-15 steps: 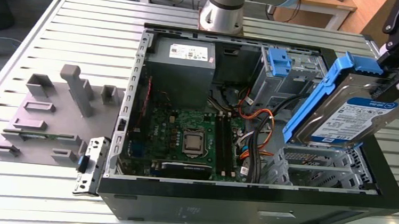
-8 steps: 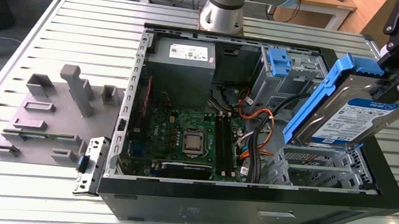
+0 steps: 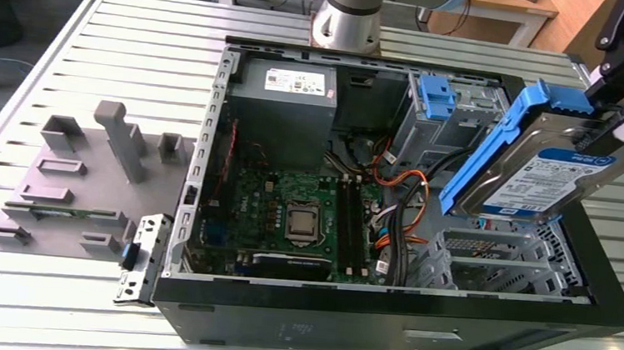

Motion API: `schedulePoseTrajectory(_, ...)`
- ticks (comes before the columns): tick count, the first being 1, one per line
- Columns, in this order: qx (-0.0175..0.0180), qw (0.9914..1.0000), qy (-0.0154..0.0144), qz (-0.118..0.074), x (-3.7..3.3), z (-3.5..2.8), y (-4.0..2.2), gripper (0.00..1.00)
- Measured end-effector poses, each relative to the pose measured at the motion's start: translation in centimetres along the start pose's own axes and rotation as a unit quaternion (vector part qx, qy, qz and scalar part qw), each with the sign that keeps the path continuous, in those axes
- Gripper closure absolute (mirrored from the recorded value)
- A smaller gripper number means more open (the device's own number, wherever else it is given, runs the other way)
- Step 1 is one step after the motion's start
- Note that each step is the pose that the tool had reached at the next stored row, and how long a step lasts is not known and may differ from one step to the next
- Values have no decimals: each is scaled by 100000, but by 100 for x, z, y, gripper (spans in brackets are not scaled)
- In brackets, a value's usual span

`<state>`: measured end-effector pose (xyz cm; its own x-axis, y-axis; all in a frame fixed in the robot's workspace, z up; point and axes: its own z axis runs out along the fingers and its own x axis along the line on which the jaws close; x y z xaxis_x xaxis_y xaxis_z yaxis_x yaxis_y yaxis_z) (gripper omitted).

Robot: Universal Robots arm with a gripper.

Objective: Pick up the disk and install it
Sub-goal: 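Pick up the disk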

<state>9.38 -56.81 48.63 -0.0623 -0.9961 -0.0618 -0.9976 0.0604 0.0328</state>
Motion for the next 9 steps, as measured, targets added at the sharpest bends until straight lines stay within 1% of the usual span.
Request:
schedulePoseTrajectory(3, -21, 100000, 13, 3, 2, 4, -1, 65)
schedulePoseTrajectory(5, -56, 100000, -2, 1, 5, 20, -4, 65)
schedulePoseTrajectory(6, -111, 100000, 2, -2, 6, 35, -9, 65)
schedulePoseTrajectory(9, -473, 99999, 30, 26, 7, 60, -31, 65)
